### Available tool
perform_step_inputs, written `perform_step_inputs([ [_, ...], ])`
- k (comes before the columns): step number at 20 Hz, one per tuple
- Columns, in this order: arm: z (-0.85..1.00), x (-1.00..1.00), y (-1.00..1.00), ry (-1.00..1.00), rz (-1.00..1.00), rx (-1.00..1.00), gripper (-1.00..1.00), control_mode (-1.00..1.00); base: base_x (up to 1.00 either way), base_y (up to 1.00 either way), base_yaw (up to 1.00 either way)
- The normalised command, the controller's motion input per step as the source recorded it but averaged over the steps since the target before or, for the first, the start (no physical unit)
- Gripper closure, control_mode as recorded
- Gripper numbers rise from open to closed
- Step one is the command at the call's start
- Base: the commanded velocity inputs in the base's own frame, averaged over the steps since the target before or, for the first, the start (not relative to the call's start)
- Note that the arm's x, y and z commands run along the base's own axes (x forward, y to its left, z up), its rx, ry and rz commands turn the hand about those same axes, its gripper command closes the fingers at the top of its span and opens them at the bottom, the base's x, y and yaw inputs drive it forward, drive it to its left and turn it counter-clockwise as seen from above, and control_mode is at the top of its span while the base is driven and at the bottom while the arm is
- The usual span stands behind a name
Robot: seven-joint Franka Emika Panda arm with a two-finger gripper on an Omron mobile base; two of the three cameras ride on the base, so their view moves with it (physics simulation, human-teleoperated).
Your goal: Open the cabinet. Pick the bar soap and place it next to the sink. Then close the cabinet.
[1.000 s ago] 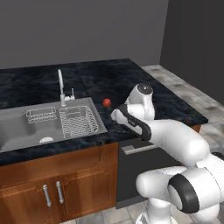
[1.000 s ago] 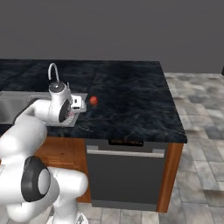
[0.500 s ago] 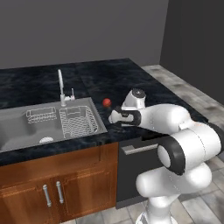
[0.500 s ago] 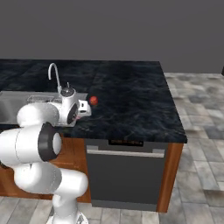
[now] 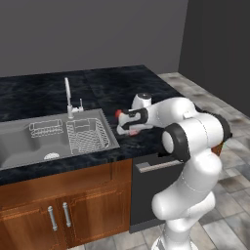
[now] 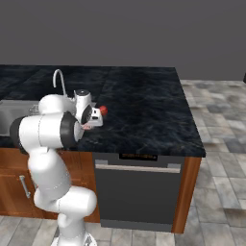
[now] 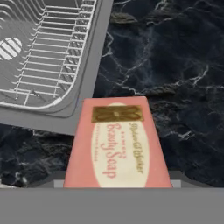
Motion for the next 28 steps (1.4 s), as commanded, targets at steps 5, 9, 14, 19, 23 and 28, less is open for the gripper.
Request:
perform_step_inputs([
  [5, -0.67, 0.43, 0.04, 0.02, 0.00, -0.05, 1.00, -1.00, 0.00, 0.00, 0.00],
  [9, -0.61, 0.37, 0.05, 0.00, 0.00, -0.07, 1.00, -1.00, 0.00, 0.00, 0.00],
  [14, -0.40, 0.28, 0.00, 0.00, 0.00, -0.04, 1.00, -1.00, 0.00, 0.00, 0.00],
  [19, -0.01, 0.00, 0.00, 0.00, 0.00, 0.00, -1.00, -1.00, 0.00, 0.00, 0.00],
  [23, 0.03, -0.01, 0.00, 0.00, 0.00, 0.00, -1.00, -1.00, 0.00, 0.00, 0.00],
  [28, 0.34, -0.12, 0.00, 0.00, 0.00, 0.00, -1.00, -1.00, 0.00, 0.00, 0.00],
])
